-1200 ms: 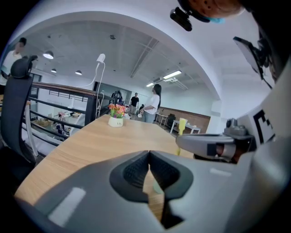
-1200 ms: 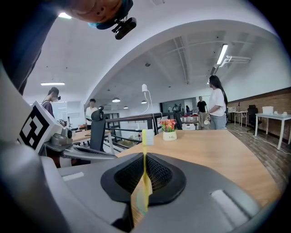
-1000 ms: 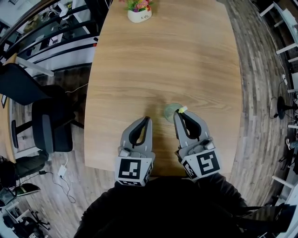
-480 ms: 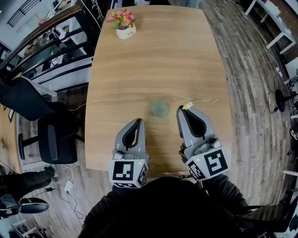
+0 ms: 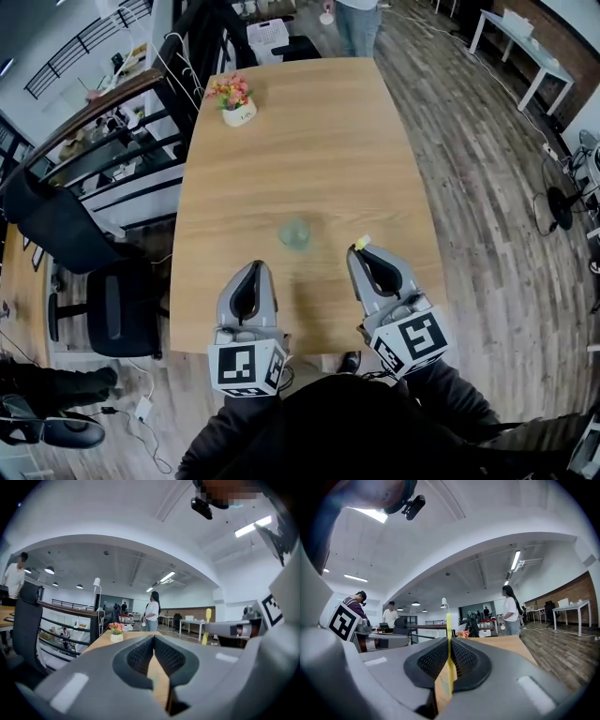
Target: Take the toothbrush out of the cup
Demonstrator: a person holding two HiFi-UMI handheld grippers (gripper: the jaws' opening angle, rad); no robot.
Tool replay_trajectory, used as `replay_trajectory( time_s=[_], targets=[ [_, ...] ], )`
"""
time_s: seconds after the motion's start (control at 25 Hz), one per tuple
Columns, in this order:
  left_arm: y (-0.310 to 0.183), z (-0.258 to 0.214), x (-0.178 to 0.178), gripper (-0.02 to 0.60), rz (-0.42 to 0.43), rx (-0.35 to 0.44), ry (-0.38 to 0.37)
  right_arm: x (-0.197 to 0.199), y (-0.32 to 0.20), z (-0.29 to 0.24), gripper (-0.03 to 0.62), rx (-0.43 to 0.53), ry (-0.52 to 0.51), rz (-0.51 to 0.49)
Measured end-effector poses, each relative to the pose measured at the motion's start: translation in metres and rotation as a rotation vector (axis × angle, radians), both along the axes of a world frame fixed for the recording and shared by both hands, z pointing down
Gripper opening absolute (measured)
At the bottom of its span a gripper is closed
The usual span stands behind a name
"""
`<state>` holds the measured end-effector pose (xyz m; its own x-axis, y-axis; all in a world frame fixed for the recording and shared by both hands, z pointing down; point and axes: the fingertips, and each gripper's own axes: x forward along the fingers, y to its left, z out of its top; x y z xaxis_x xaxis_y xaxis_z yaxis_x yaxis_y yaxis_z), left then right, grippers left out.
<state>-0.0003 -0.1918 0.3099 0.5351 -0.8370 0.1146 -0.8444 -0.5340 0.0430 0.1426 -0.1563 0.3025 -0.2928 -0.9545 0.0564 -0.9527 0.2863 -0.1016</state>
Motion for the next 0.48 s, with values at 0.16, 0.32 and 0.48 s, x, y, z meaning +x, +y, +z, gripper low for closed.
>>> replay_trajectory(
  time_s=[0.16,0.32,0.48],
  targets=[
    [0.018,-0.003,0.01,0.008,0.011,0.014,0.001,0.002,0.014,0.001,0.015,-0.002,-0.028,-0.007],
    [0.024,-0.009,0.011,0.009,0.016,0.032,-0.005,-0.007,0.016,0.001,0.015,0.006,-0.033,-0.028],
    [0.029,-0.011,0.013,0.009,0.025,0.037,-0.01,-0.014,0.016,-0.003,0.015,0.016,-0.023,-0.043]
  ],
)
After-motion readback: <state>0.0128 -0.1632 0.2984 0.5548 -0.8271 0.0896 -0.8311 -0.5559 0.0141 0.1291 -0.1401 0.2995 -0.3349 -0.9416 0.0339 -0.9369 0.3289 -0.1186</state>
